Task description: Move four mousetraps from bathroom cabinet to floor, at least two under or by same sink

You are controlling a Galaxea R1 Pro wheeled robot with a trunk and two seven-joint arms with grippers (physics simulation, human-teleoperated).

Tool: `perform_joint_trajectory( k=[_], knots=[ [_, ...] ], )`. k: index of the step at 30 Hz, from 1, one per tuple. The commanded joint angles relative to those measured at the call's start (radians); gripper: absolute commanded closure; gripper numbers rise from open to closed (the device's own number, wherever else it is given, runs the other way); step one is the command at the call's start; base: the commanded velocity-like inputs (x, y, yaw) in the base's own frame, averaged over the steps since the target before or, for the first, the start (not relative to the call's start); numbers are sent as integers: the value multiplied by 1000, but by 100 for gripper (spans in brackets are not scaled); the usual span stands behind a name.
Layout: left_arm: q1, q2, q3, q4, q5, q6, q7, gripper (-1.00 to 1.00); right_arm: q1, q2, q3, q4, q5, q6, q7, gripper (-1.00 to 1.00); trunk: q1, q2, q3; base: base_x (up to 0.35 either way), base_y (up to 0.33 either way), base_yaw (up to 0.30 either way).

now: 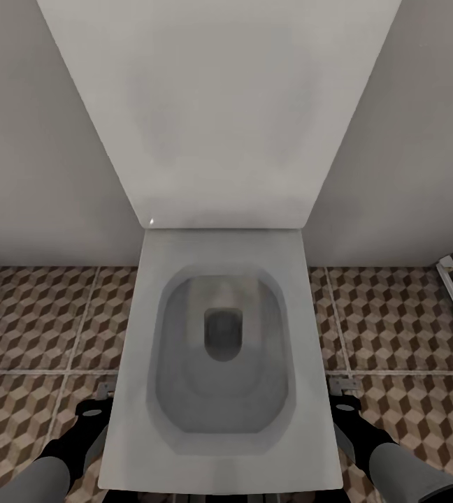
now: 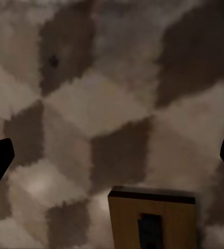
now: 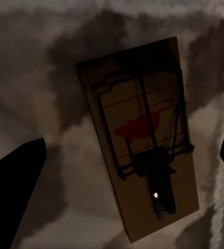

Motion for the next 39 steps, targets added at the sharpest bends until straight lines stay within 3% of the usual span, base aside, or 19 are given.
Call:
perform_joint_trajectory(
  k=[1, 17, 39],
  knots=[
    [0, 0, -2, -2, 5, 6, 3, -100, 0, -1, 8, -2, -7, 5, -6, -100, 0, 0, -1, 0, 0, 0],
    [0, -1, -2, -4, 4, 9, 3, -100, 0, -1, 8, -2, -7, 5, -6, -100, 0, 0, -1, -36, 0, 0],
    [0, 2, -2, -6, 5, 14, 1, -100, 0, -1, 8, -2, -7, 3, -6, -100, 0, 0, -1, -313, 0, 0]
  ],
)
